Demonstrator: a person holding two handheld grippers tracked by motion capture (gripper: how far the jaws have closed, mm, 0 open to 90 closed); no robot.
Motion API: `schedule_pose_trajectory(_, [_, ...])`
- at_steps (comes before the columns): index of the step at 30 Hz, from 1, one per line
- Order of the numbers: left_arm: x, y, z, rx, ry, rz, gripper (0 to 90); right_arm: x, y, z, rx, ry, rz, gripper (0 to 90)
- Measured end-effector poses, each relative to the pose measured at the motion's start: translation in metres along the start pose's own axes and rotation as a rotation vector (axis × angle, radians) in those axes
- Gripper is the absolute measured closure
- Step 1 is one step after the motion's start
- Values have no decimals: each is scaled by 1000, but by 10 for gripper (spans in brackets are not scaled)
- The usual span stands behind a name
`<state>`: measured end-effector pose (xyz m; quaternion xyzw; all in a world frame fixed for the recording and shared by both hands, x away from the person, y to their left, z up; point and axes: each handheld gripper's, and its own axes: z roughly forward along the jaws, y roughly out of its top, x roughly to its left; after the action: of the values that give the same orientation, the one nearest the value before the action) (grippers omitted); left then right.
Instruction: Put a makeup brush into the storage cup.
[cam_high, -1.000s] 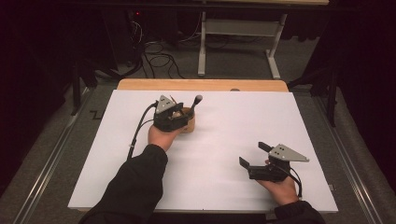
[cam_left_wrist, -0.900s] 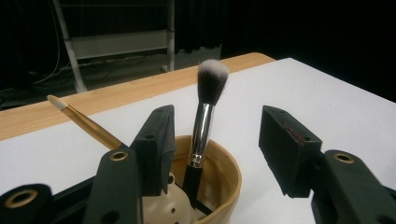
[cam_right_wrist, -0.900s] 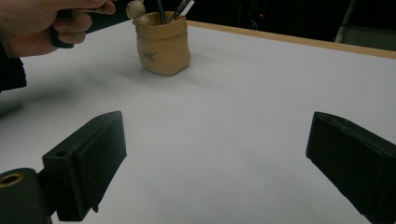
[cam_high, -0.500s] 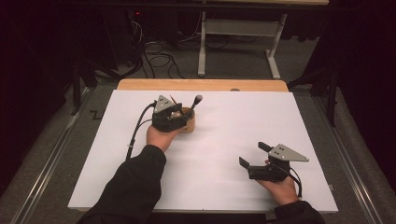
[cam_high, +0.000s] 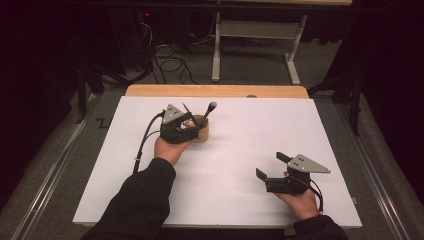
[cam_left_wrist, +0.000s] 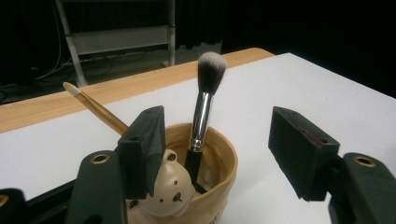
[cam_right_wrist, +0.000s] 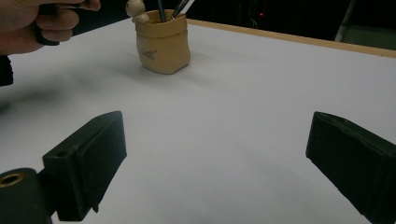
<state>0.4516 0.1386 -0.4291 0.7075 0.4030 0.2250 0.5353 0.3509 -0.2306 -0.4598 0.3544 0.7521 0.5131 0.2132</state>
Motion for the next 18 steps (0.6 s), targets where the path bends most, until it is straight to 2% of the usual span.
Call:
schedule_pose_trajectory(7, [1,-1,-10,-7,-1,0,341,0,0,0,1,-1,0,56])
schedule_pose_trajectory(18, [-1,-3,-21,-10,1,15,242,0,-1,1,6,1,-1,56])
